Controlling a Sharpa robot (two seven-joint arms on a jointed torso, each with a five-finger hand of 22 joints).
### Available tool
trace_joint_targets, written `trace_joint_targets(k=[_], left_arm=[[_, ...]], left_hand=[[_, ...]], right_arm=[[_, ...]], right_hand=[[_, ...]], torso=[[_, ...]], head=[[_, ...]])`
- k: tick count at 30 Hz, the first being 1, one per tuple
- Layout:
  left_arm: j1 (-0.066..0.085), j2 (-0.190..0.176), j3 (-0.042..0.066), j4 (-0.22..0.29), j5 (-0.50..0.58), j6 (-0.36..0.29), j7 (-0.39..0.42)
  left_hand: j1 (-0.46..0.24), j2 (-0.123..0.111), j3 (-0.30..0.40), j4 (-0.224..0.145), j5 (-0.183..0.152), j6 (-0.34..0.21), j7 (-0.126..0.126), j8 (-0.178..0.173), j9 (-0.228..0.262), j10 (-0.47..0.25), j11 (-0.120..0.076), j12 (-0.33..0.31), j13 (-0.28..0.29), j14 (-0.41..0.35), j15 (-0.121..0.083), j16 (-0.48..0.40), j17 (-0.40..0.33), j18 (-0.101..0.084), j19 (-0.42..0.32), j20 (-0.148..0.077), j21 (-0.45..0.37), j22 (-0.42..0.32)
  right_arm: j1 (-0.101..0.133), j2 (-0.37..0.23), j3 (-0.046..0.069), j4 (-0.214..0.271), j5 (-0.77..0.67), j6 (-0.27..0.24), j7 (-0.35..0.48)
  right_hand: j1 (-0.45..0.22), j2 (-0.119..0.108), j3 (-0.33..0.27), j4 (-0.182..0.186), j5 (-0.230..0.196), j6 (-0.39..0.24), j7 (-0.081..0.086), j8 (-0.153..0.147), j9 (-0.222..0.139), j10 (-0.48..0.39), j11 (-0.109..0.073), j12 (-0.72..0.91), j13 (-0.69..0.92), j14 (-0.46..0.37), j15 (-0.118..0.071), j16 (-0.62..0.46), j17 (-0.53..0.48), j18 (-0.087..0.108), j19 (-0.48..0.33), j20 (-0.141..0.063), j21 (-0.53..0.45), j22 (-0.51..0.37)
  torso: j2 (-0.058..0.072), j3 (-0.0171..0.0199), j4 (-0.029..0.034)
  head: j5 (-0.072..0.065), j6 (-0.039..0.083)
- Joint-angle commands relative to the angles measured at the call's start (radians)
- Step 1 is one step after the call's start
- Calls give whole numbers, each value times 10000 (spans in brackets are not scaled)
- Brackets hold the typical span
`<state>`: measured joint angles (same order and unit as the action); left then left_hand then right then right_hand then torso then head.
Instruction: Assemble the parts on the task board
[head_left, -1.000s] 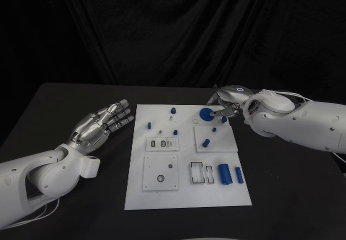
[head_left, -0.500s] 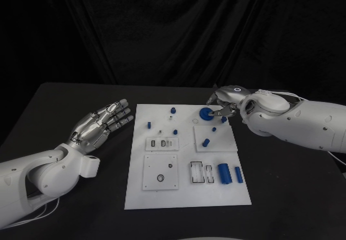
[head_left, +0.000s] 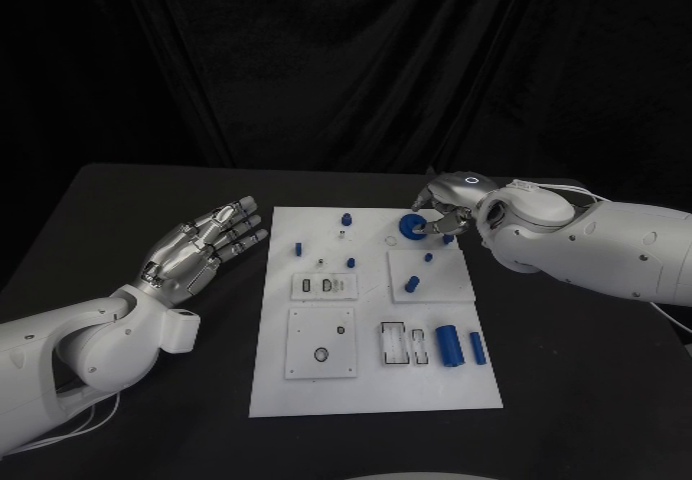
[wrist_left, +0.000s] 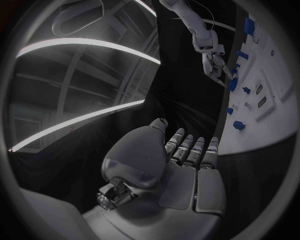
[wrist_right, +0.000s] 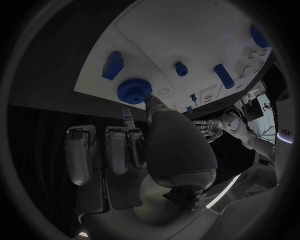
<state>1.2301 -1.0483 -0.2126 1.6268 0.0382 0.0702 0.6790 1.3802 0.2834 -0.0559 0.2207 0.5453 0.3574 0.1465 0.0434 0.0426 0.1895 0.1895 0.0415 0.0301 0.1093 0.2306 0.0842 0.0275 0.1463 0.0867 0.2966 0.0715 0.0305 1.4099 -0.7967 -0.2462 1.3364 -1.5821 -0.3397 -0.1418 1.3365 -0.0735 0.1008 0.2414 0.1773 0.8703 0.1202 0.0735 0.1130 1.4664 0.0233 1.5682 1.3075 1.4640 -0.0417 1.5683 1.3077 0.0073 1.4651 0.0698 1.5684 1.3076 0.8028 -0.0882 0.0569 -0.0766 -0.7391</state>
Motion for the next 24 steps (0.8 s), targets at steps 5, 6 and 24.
trace_joint_targets(k=[5,6,24], left_arm=[[-7,30,5,-5,-15,196,1838],[-7,31,5,-6,-15,198,1836],[-9,49,6,-36,-15,219,1775]], left_hand=[[95,15,70,-8,28,35,268,15,4,20,38,36,7,29,52,72,11,-191,82,-18,57,16],[95,15,70,-8,28,35,268,15,4,20,38,36,7,29,52,72,11,-191,82,-18,57,16],[100,12,100,-22,28,30,276,13,4,28,53,38,9,32,53,79,11,-201,87,-17,60,16]], right_arm=[[-38,57,7,-59,-78,135,-331],[-41,68,7,-71,-78,152,-339],[-127,202,7,-237,-78,530,-399]], right_hand=[[-65,88,42,8,351,103,56,55,19,1044,105,26,2633,1068,125,25,2631,-73,1057,108,24,2632],[-62,97,48,0,391,111,58,56,20,1044,109,26,2633,1068,127,25,2631,-73,1057,112,24,2632],[-65,138,70,-94,750,362,113,155,71,1044,206,26,2633,1068,204,25,2631,-73,1057,174,24,2632]], torso=[[-1,5,-15],[-1,3,-16],[1,5,-5]], head=[[19,-17],[24,-14],[22,-45]])
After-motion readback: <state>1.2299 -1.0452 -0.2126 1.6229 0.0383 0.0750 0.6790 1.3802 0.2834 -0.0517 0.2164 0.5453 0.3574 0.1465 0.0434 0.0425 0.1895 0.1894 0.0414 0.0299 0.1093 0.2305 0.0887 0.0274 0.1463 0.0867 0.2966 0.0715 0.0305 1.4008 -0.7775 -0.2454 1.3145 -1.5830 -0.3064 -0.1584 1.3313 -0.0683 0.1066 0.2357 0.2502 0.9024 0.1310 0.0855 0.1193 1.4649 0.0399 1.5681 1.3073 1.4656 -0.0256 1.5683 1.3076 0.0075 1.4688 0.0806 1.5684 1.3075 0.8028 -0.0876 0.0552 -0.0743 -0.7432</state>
